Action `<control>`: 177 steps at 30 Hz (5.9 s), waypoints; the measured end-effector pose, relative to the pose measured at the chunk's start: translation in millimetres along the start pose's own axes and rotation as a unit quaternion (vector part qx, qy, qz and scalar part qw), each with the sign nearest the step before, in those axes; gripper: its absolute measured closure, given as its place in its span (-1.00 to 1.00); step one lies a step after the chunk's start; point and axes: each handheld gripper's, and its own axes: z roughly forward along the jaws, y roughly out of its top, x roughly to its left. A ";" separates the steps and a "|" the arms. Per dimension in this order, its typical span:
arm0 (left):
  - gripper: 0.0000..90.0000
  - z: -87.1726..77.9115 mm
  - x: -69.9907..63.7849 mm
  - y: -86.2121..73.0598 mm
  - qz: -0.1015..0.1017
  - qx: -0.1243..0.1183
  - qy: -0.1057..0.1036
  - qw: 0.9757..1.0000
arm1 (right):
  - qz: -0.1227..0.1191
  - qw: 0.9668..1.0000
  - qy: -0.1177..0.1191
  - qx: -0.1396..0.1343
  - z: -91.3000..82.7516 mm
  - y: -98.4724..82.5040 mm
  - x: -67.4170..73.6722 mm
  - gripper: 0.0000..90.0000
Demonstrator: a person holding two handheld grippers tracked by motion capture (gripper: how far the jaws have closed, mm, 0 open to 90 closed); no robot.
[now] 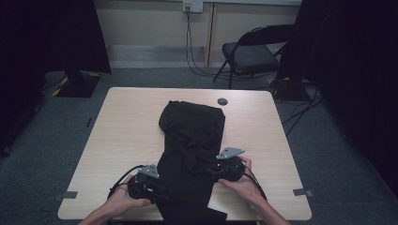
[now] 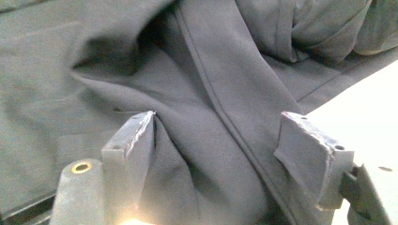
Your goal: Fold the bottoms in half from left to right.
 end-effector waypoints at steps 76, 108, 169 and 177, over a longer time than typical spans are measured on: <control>0.92 -84.2 87.2 182.5 0.028 -0.259 0.220 0.940 | 0.101 0.975 -0.064 -0.188 -22.4 131.6 -104.2 0.72; 0.91 25.8 35.5 45.6 -0.010 -0.066 0.153 0.986 | 0.035 0.999 0.023 -0.013 19.0 8.3 -10.0 0.79; 0.05 -24.9 83.3 37.7 -0.087 -0.149 0.206 0.963 | -0.048 0.961 0.267 -0.058 2.3 48.8 124.4 0.98; 0.05 -26.2 76.4 38.9 -0.071 -0.149 0.197 0.966 | -0.041 0.962 0.260 -0.069 6.1 56.2 126.2 0.47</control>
